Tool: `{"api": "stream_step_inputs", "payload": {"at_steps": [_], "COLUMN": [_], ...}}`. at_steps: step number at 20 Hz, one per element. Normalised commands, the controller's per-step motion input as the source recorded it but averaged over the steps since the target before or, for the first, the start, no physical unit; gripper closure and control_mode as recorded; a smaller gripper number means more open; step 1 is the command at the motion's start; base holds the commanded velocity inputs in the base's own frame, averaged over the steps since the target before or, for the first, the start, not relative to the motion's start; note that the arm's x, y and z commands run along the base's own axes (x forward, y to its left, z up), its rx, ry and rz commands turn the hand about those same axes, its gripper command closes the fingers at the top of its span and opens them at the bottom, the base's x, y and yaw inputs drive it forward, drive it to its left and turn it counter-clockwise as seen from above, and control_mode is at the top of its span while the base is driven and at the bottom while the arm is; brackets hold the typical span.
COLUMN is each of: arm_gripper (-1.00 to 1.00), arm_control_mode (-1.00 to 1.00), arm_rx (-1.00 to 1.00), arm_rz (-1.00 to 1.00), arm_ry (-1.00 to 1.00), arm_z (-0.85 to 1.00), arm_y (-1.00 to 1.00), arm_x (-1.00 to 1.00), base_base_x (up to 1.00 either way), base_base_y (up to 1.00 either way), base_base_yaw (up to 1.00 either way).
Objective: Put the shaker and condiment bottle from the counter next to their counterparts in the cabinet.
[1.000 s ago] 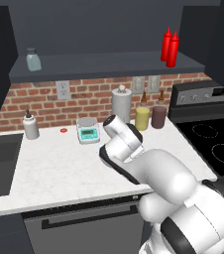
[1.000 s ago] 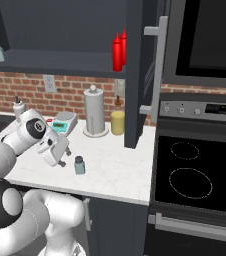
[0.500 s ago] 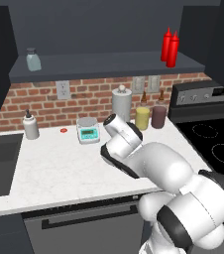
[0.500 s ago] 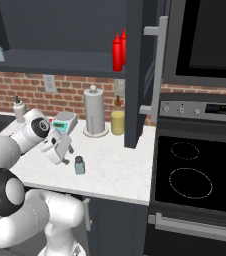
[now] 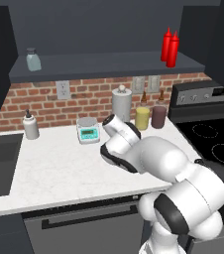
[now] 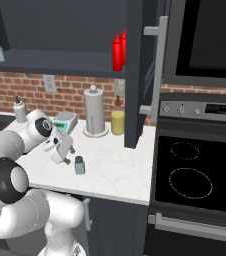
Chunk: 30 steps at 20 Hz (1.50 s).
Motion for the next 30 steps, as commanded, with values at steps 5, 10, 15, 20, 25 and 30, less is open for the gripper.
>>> {"api": "stream_step_inputs", "payload": {"at_steps": [5, 10, 15, 20, 25, 30], "arm_gripper": [-1.0, -1.0, -1.0, -1.0, -1.0, -1.0], "arm_control_mode": [-1.0, -1.0, -1.0, -1.0, -1.0, -1.0], "arm_rx": [0.0, 0.0, 0.0, 0.0, 0.0, 0.0], "arm_rz": [0.0, 0.0, 0.0, 0.0, 0.0, 0.0], "arm_ry": [0.0, 0.0, 0.0, 0.0, 0.0, 0.0], "arm_z": [-0.16, -0.13, -0.08, -0.01, -0.01, -0.03], "arm_y": [0.0, 0.0, 0.0, 0.0, 0.0, 0.0], "arm_x": [0.0, 0.01, 0.02, 0.06, 0.11, 0.13], "base_base_x": [0.0, 0.0, 0.0, 0.0, 0.0, 0.0], "base_base_y": [0.0, 0.0, 0.0, 0.0, 0.0, 0.0], "base_base_yaw": [0.0, 0.0, 0.0, 0.0, 0.0, 0.0]}}
